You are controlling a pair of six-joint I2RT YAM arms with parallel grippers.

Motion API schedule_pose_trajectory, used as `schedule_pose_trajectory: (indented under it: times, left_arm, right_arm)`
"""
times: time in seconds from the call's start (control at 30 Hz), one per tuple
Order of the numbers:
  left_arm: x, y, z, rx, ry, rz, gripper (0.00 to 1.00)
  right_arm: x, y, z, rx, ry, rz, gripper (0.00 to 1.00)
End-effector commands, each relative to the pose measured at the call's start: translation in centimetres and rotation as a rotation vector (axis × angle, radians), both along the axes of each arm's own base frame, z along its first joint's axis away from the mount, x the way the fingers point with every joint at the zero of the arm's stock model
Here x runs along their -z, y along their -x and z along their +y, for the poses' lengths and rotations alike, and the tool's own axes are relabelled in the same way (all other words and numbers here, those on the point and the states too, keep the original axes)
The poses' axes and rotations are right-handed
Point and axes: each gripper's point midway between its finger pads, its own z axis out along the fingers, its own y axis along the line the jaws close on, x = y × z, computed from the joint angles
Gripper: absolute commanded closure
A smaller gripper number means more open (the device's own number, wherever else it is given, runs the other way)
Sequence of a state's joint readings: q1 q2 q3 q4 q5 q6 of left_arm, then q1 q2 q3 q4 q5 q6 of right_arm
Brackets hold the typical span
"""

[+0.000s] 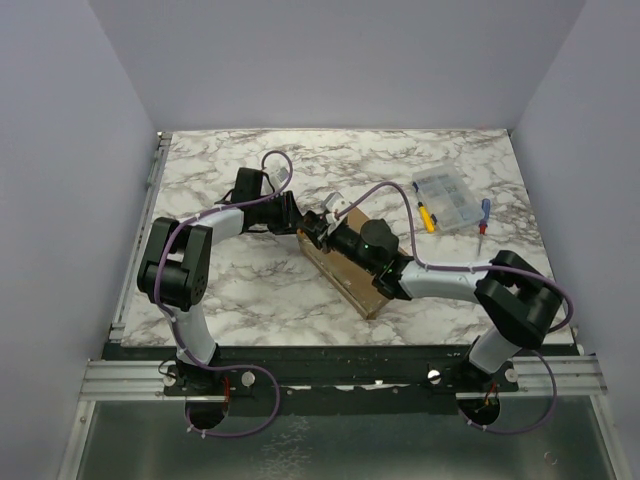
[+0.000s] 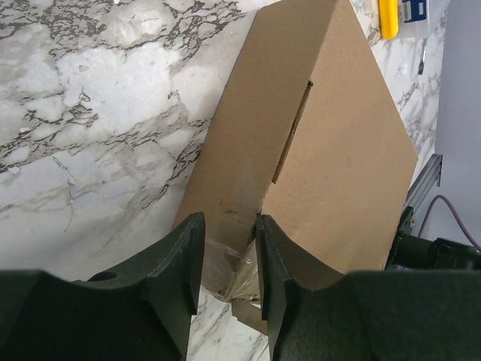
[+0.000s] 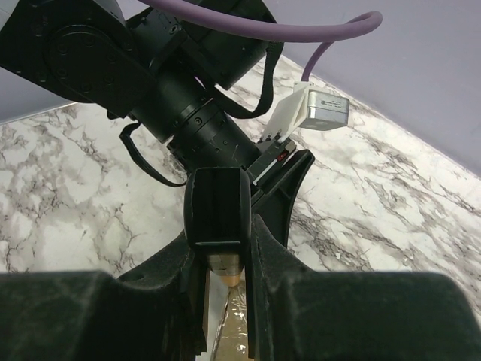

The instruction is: Unpack the express box

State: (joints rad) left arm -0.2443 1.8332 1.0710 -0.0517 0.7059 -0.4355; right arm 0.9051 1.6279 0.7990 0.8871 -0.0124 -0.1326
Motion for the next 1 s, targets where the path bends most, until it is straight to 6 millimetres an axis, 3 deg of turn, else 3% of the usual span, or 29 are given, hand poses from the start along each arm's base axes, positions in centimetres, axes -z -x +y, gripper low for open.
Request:
schedule_pose_trajectory:
  times: [0.0,0.33,0.97]
  left_arm:
    - [2.9,0.3,1.1,-0.017,-0.099,0.046,0.63]
    - [3.8,0.1,1.6,-0.031,-0.142,0.057,0.64]
    - [5.8,-0.3,3.1,-0.042,-0.274,0.059,0.66]
  right_arm:
    - [0.5,-0.8,-0.2,0.064,0.008,-0.007,0.99]
    - [0.7,-0.8,-0.9,0.151,0.016,0.015,0.99]
    - [1.3,1.5,-2.1,0.121,0.07,0.064,0.99]
